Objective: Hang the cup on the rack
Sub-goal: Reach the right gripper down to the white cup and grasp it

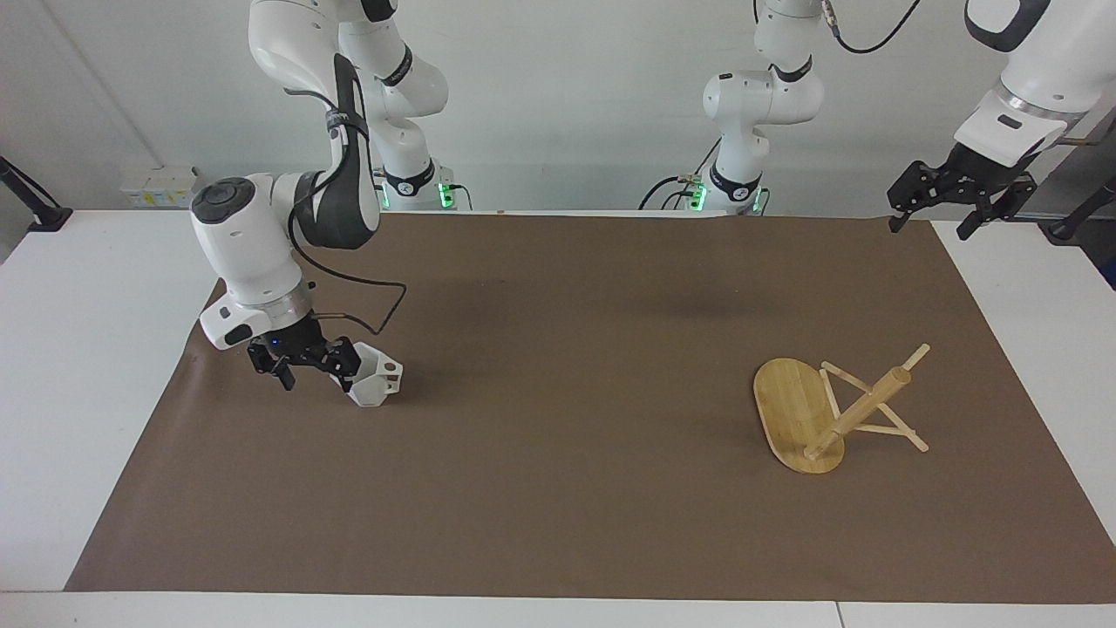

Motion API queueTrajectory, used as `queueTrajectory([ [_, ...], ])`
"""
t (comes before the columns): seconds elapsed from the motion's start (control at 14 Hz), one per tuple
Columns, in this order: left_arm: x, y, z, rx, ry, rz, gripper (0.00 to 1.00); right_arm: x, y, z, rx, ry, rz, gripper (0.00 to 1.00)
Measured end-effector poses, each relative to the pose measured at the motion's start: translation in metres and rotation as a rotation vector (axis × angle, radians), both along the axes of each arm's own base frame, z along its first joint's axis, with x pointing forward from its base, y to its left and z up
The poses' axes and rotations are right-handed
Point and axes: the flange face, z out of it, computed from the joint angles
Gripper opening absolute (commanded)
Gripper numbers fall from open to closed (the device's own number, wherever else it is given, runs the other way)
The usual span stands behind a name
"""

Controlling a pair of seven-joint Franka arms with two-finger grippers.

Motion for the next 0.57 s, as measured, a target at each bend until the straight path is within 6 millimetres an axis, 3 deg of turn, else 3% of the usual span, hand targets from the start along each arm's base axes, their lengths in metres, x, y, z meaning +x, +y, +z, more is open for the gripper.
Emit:
queueTrajectory([
  [0.57, 0.000, 0.000, 0.000, 0.000, 0.000, 0.000, 1.00, -0.019, 0.002, -0.019, 0.005, 0.049, 0.003, 1.00],
])
